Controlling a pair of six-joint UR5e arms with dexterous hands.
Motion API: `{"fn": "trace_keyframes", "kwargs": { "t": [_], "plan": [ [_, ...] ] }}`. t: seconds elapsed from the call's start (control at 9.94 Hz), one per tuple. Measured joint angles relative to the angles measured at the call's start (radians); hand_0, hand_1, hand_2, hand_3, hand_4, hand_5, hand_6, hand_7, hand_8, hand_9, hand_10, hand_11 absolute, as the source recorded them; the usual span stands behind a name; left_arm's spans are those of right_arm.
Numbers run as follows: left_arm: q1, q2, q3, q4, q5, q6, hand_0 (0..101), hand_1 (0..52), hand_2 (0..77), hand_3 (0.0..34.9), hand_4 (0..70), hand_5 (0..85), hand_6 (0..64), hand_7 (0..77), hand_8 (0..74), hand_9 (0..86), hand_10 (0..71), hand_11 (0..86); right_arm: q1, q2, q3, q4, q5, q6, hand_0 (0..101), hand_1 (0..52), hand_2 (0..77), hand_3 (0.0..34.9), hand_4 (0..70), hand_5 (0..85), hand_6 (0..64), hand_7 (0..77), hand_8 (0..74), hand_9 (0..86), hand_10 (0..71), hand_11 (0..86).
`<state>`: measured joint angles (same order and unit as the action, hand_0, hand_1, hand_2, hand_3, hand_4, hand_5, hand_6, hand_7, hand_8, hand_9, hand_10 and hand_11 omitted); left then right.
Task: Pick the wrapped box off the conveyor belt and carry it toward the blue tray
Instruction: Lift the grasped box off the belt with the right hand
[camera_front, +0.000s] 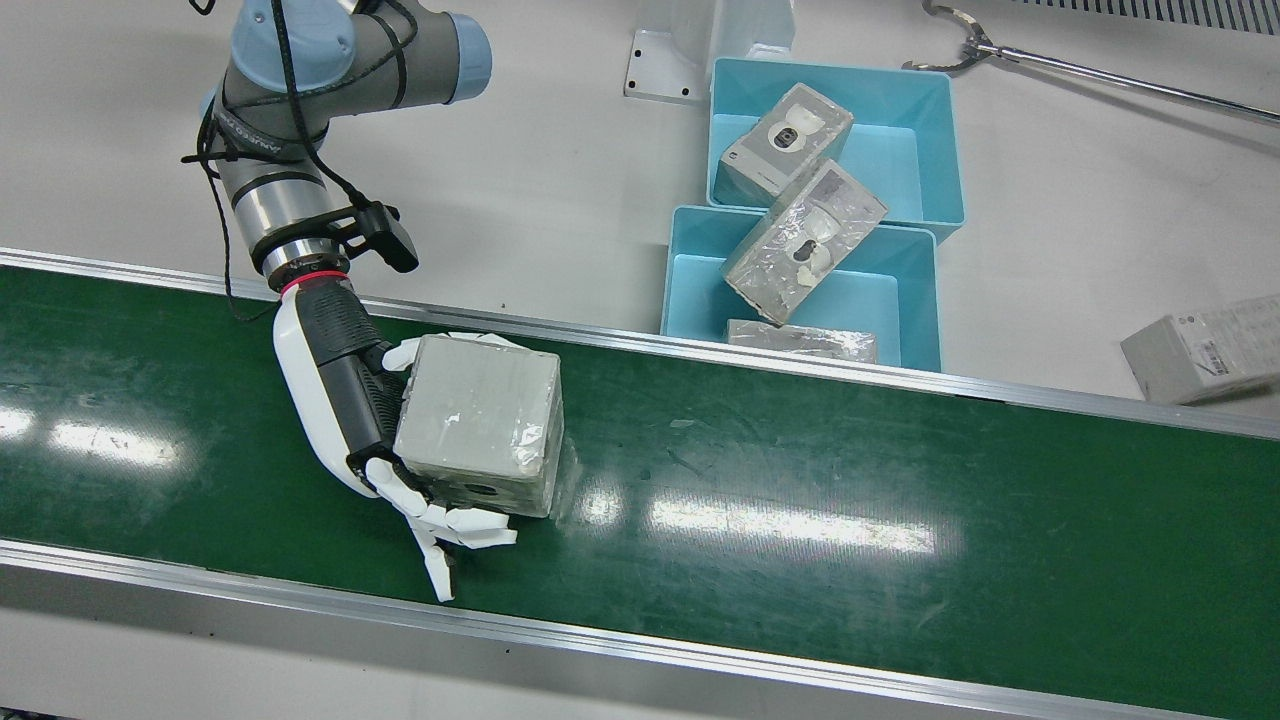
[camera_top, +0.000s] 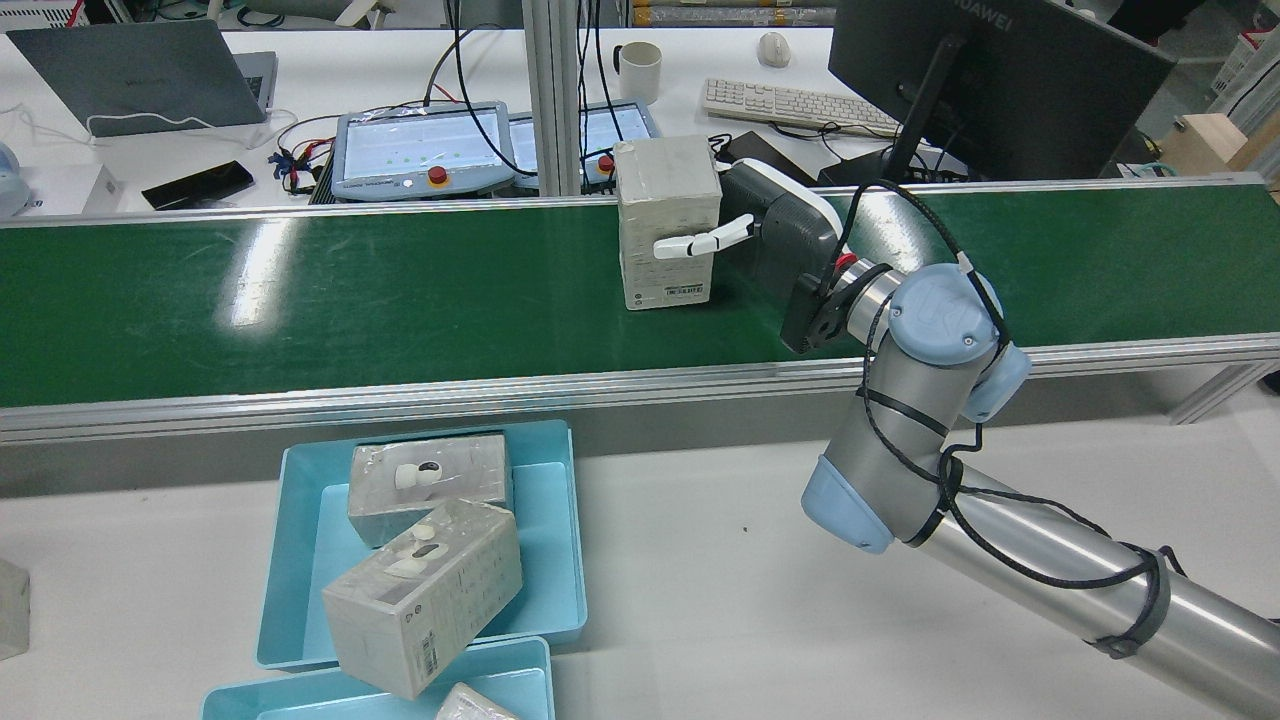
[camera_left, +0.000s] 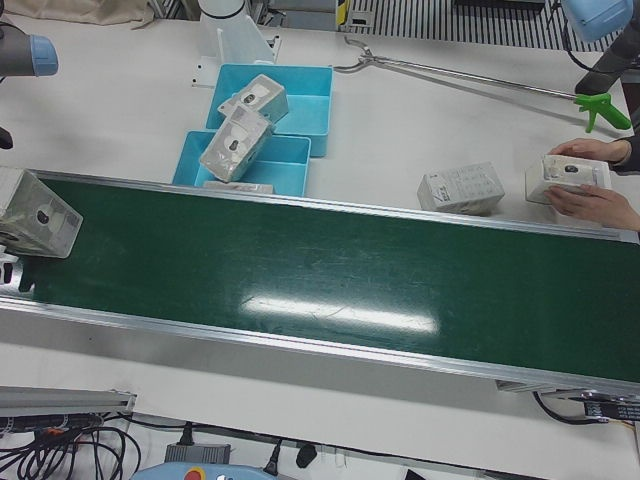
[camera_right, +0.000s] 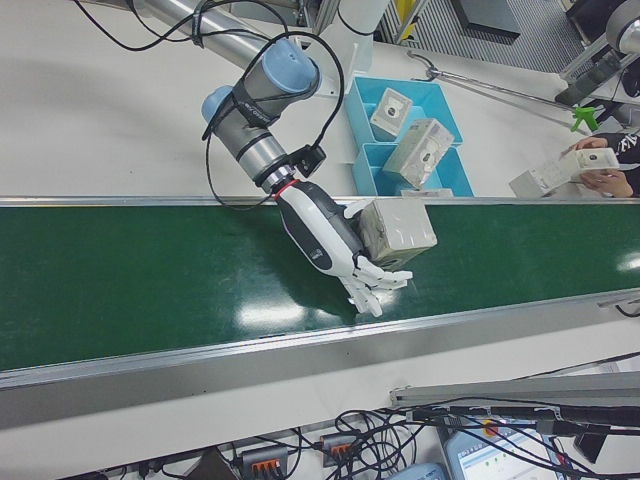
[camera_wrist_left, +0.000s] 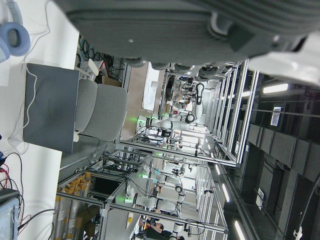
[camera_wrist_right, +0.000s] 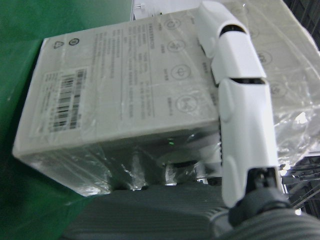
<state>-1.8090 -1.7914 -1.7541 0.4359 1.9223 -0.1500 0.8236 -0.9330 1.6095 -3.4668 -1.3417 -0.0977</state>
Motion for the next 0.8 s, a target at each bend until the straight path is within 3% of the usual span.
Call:
{"fn": "trace_keyframes", "kwargs": {
  "t": [0.2,0.3,0.4,0.5,0.6,0.7,0.8],
  "plan": [
    [0.000,0.000,0.000,0.000,0.000,0.000,0,0.0,1.1,0.0,0.0,0.5,0.0,0.5,0.5,0.0,0.5,0.0,-0.012,0.037,-0.015,0.000,0.023,-0.001,53,21.3,20.7,7.2,19.6,22.4,8.2,24.5,0.5,4.4,0.0,1.1],
    [0.000,0.000,0.000,0.000,0.000,0.000,0,0.0,1.1,0.0,0.0,0.5,0.0,0.5,0.5,0.0,0.5,0.0,-0.013,0.044,-0.014,-0.002,0.027,0.000,56,25.6,22.9,5.3,24.5,27.8,13.6,32.2,3.3,8.7,5.4,1.6],
    [0.000,0.000,0.000,0.000,0.000,0.000,0,0.0,0.5,0.0,0.0,0.5,0.0,0.5,0.5,0.5,0.5,0.5,-0.013,0.045,-0.005,-0.011,0.030,0.000,59,23.5,24.5,2.0,27.8,31.6,16.9,36.0,12.0,15.8,7.6,9.3],
    [0.000,0.000,0.000,0.000,0.000,0.000,0,0.0,1.1,0.0,0.0,0.5,0.0,0.5,0.5,0.5,0.5,0.0,-0.012,0.045,0.017,-0.042,0.030,0.000,59,23.5,24.5,2.0,27.8,31.6,16.9,36.0,12.0,15.8,7.6,9.3],
    [0.000,0.000,0.000,0.000,0.000,0.000,0,0.0,1.1,0.0,0.0,0.5,0.0,0.5,0.5,0.5,0.5,0.0,-0.011,0.043,0.052,-0.079,0.030,0.000,55,8.7,32.2,0.5,38.2,37.1,26.7,44.2,36.5,38.2,29.5,34.4],
    [0.000,0.000,0.000,0.000,0.000,0.000,0,0.0,1.1,0.0,0.0,0.5,0.0,0.5,0.5,0.5,0.5,0.0,-0.008,0.040,0.106,-0.113,0.030,-0.001,55,8.7,32.2,0.5,38.2,37.1,26.7,44.2,36.5,38.2,29.5,34.4],
    [0.000,0.000,0.000,0.000,0.000,0.000,0,0.0,0.5,0.0,0.0,1.1,0.0,0.5,0.5,0.5,0.5,0.5,-0.003,0.036,0.171,-0.139,0.031,-0.002,53,5.4,32.2,0.7,39.8,38.2,30.0,47.5,40.9,42.0,35.5,38.7]
  ]
}}
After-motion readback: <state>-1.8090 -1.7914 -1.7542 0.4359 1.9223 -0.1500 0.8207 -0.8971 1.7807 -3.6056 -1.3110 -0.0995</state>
